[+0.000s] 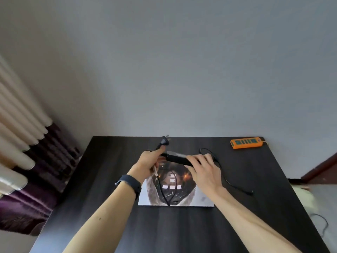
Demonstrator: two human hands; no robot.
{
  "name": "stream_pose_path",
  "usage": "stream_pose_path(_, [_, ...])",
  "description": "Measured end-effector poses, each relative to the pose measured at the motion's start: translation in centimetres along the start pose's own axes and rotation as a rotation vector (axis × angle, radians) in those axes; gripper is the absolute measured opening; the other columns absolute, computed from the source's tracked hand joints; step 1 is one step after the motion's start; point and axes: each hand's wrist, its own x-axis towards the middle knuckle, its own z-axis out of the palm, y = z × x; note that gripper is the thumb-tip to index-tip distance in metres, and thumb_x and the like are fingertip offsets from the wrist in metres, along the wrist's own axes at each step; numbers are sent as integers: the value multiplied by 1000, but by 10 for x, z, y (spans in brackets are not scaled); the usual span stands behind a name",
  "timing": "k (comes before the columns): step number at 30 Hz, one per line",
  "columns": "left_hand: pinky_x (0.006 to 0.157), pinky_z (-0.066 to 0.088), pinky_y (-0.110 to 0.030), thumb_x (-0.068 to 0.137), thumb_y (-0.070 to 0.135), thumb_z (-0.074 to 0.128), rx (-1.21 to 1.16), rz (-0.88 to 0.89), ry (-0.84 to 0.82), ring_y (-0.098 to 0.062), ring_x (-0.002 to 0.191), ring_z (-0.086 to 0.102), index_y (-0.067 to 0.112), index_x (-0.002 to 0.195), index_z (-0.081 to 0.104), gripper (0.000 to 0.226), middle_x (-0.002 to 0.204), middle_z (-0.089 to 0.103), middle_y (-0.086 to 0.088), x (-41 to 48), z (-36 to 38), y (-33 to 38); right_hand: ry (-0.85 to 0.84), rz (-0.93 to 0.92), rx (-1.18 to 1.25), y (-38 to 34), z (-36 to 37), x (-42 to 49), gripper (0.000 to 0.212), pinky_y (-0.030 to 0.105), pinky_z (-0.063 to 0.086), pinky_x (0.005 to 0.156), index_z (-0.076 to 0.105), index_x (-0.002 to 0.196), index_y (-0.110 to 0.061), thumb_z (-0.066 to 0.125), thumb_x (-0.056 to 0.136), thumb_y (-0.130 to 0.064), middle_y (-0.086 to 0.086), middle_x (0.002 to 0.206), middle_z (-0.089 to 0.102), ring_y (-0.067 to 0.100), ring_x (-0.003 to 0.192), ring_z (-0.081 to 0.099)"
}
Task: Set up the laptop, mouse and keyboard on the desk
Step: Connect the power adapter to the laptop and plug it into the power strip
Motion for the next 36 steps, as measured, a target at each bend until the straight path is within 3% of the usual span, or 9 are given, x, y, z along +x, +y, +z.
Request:
stream_pose_path(6, [45, 50, -23, 81, 2, 75, -35, -106, -75, -23, 57, 70, -15, 108, 61, 35, 88, 73, -22, 31, 2, -23, -106, 208, 75, -21, 20, -23, 32, 27, 57, 59, 70, 108, -30, 83, 79, -34, -14, 103, 66, 15, 100, 53])
stream_pose_path(10, [33, 39, -15, 86, -12, 62, -36, -96, -83, -8, 30, 53, -7, 78, 57, 10, 53, 65, -9, 40, 13, -21, -119, 1006, 430, -44, 35, -36, 59, 36, 46, 101, 61, 123, -22, 87, 72, -35, -10, 125, 57, 16, 121, 47])
stream_pose_path(13, [38, 45, -19, 83, -9, 67, -11, -105, -103, -8, 32, 56, -5, 77, 60, 11, 49, 62, -4, 51, 16, -28, -100, 1815, 1219, -52, 36, -26, 47, 43, 48, 102, 58, 118, -8, 77, 84, -34, 11, 128, 60, 27, 116, 59])
stream_pose_path(15, [44, 46, -25, 81, -3, 72, 54, -126, -96, -11, 33, 53, -1, 74, 59, 15, 42, 55, 1, 56, 14, -36, -127, 1935, 1600, -57, 36, -16, 44, 43, 48, 104, 59, 114, -4, 70, 91, -39, 14, 120, 63, 27, 115, 61])
stream_pose_path(21, [56, 49, -26, 84, 31, 70, 419, -290, -340, -17, 60, 66, 0, 111, 66, 42, 89, 77, -7, 74, -3, -62, 69, 1808, 1319, -34, 69, 17, 21, 42, 56, 87, 59, 114, -11, 68, 94, -11, 13, 111, 69, 28, 99, 68])
stream_pose_path(23, [46, 38, -18, 92, 30, 59, 665, -341, -403, -13, 51, 61, 7, 105, 65, 27, 85, 77, 0, 81, -15, -62, -130, 1588, 989, -1, 81, 26, 32, 45, 53, 98, 58, 119, -14, 71, 91, -22, 11, 121, 69, 29, 108, 66])
stream_pose_path(28, [56, 50, -24, 91, 22, 60, 1262, -241, -538, -17, 70, 64, 14, 92, 65, 9, 109, 74, -6, 101, -18, -65, -658, 973, 474, 67, 82, 69, 55, 36, 46, 102, 41, 151, -25, 53, 99, -40, 6, 144, 57, 30, 129, 55])
stream_pose_path(33, [91, 49, -40, 89, 48, 51, 1465, 96, -285, -32, 113, 57, 12, 123, 57, 49, 130, 59, -11, 128, 15, -49, -991, 601, 460, 106, 95, 104, 51, 29, 41, 88, 34, 154, -36, 47, 104, -36, -1, 148, 52, 25, 126, 55])
stream_pose_path(36, [114, 29, -50, 83, 45, 66, 1474, 493, -65, -32, 144, 24, 25, 155, 11, 93, 158, 21, -10, 145, 41, -25, -1164, 439, 545, 123, 105, 109, 54, 30, 43, 102, 39, 152, -39, 55, 101, -41, -9, 153, 47, 16, 135, 49])
